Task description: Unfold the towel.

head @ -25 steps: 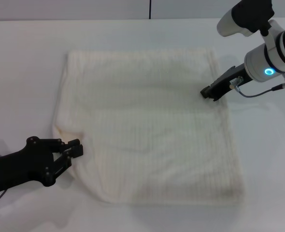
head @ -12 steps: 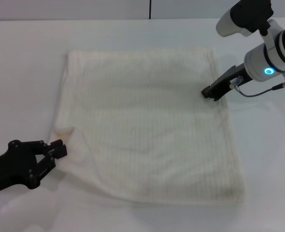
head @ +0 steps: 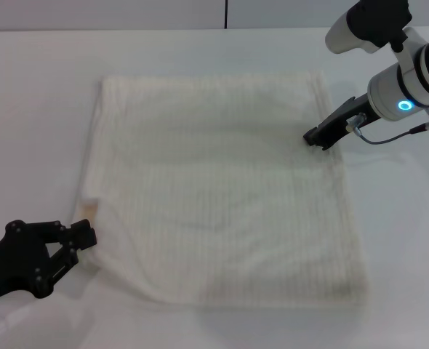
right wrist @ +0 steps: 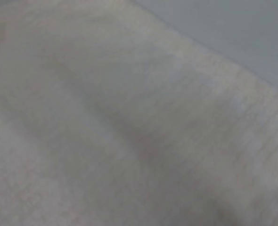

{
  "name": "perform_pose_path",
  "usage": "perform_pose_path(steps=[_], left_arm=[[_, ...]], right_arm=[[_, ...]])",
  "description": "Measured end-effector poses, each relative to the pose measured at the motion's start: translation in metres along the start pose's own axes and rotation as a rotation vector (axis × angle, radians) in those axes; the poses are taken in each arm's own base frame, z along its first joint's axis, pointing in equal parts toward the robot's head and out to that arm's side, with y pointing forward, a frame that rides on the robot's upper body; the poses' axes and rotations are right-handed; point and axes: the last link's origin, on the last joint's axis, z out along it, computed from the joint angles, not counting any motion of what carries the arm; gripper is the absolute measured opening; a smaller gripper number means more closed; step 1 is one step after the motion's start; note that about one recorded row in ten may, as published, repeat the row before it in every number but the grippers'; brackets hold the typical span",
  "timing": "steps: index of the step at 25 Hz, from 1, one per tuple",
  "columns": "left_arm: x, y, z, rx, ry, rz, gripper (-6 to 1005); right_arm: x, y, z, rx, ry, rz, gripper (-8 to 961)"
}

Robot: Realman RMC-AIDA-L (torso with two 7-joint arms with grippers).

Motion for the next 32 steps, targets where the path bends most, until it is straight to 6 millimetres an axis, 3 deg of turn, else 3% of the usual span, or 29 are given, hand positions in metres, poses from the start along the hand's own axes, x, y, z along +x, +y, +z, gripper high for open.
perform_pose_path(steps=[10,12,16,19,22,23,26,29,30,32], left_arm=[[-0.002,0.002,-0.007,0.005,0.003,-0.011,201],[-0.002,-0.001,-0.021,0.077,0.039,-0.059,223],[-0.002,-0.002,-0.026,0.106,0.055,-0.067,266],[0.000,-0.007,-0.032,0.215,0.139,-0.040,381],[0.000,-0.007,-0.032,0.215,0.139,-0.040,497],[-0.001,-0.006,-0.030,0.327,0.251,0.005,535],[-0.004,-0.003,-0.028,0.425,0.342,0.044,739],[-0.005,-0.001,-0.029,0.501,0.399,0.069,772],[-0.005,-0.001,-0.029,0.501,0.399,0.069,783],[-0.006,0.000,-0.029,0.546,0.430,0.081,805]], right_arm=[[-0.002,0.000,0.000,0.002,-0.003,-0.008,-1],[-0.002,0.000,0.000,0.002,-0.003,-0.008,-1],[-0.005,0.001,-0.001,0.001,-0.007,-0.015,-1],[-0.008,0.000,-0.002,0.006,-0.013,-0.020,-1],[-0.012,-0.001,-0.003,0.028,-0.045,-0.022,-1],[-0.013,-0.001,-0.003,0.041,-0.065,-0.021,-1],[-0.016,-0.006,-0.004,0.084,-0.171,-0.015,-1],[-0.021,-0.009,-0.006,0.095,-0.334,-0.005,-1],[-0.021,-0.012,-0.008,0.104,-0.474,-0.002,-1],[-0.020,-0.014,-0.009,0.114,-0.537,-0.011,-1]])
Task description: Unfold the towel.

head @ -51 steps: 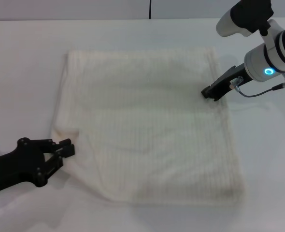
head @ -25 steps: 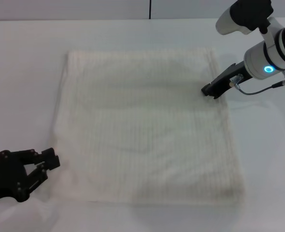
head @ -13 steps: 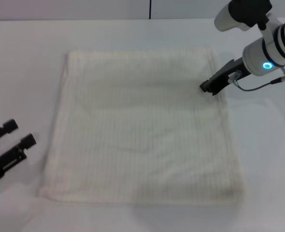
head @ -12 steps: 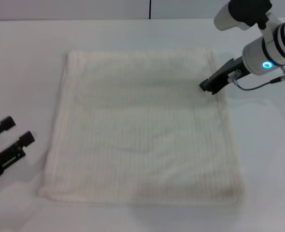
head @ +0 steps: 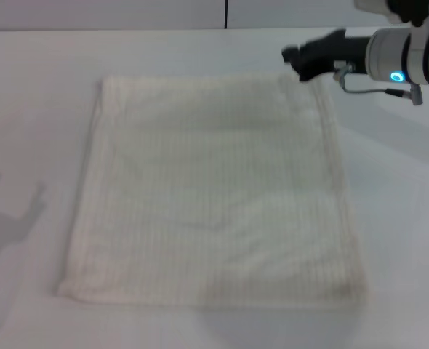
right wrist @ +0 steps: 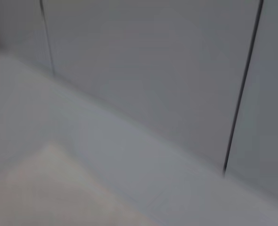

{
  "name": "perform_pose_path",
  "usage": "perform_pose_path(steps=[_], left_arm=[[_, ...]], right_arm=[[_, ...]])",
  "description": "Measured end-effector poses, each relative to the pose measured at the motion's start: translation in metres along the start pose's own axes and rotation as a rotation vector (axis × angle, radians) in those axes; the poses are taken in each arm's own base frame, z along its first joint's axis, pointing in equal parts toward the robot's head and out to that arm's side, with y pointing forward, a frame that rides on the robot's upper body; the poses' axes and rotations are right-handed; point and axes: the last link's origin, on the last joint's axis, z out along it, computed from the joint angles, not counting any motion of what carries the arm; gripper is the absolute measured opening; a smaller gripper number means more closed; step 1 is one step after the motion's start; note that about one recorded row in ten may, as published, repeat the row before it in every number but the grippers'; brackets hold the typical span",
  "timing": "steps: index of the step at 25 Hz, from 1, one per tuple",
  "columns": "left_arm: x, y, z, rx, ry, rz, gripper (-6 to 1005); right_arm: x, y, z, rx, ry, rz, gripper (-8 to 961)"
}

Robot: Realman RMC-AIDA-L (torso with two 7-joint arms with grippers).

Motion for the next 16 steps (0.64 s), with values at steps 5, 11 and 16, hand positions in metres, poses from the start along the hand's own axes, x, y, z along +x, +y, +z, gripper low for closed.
perform_pose_path(steps=[5,11,16], left_arm=[[-0.008,0.000,0.002,0.253,0.095,0.027,816],[-0.011,-0.002,0.003,0.279,0.079,0.015,816],[-0.010,-0.005,0.001,0.314,0.094,0.011,816]], right_arm=[[0.005,-0.002,-0.004,0.075,-0.253,-0.066,-1],[0.015,-0.010,-0.024,0.277,-0.513,-0.093,-1],[0.025,-0.016,-0.052,0.419,-0.691,-0.026,-1]])
